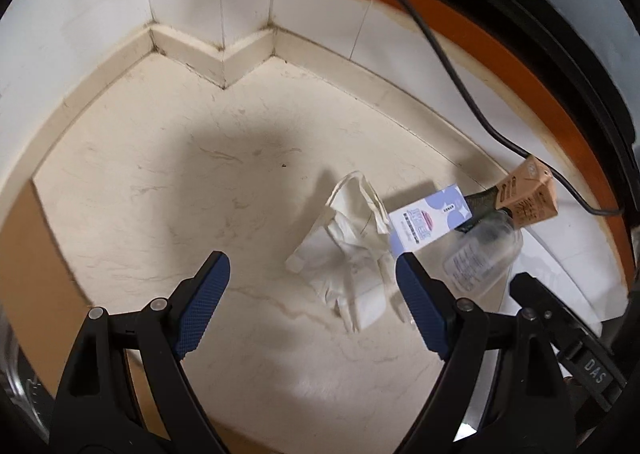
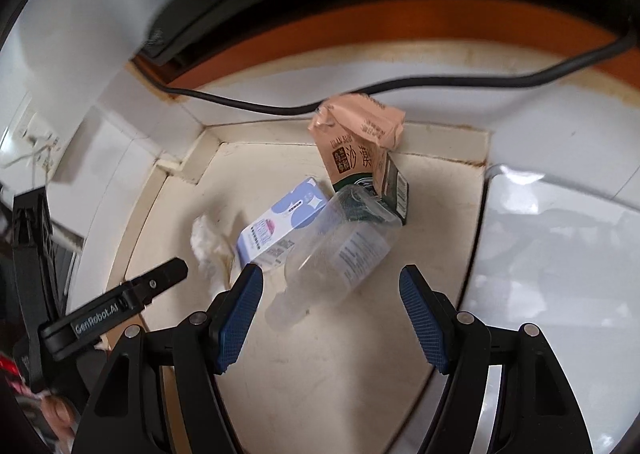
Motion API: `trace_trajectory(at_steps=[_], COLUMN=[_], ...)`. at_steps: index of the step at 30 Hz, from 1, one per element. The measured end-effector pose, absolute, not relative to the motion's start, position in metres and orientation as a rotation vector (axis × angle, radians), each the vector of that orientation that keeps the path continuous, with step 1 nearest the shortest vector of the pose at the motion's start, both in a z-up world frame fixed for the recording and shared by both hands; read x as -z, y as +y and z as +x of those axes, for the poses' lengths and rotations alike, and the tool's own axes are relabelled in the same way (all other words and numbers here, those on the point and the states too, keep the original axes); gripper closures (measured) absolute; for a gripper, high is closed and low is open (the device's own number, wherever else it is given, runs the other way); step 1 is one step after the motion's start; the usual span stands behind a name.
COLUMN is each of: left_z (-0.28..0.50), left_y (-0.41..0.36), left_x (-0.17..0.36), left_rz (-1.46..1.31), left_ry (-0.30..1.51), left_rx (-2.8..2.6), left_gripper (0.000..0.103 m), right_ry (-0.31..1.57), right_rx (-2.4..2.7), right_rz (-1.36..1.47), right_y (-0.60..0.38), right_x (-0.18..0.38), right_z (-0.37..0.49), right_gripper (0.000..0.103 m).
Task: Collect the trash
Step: 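Grasp the white tissue with the left tool while the right tool grasps the clear plastic bottle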
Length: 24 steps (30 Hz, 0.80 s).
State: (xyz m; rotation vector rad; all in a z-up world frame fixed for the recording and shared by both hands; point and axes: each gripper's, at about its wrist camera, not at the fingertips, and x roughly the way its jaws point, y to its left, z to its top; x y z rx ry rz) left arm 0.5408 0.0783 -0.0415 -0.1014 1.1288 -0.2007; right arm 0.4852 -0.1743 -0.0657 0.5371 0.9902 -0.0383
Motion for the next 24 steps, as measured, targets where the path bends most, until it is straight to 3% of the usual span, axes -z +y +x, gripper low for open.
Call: trace_trajectory(at_steps=[14, 19, 24], left_z=[0.568, 0.567, 0.560], left_y=[0.065, 0.066, 0.068], left_x=[0.077, 0.084, 0.081], left_rz=[-0.170, -0.207, -0.204], left_ry=[1.165, 1.166, 1.128], left_rx=[0.204, 0.239, 0.253], left_gripper=[0.021, 0.042, 0.051], right_ry=[1.004, 0.987, 0.973], right_rx=[0.090, 0.088, 0.076], right_rz=[0.639, 0.644, 0.621], right_y=[-0.169, -0.165, -0.160], right_x=[0.112, 0.117, 0.116], right_z=[0.518, 0.520, 0.517], right_gripper=[0.031, 0.035, 0.037])
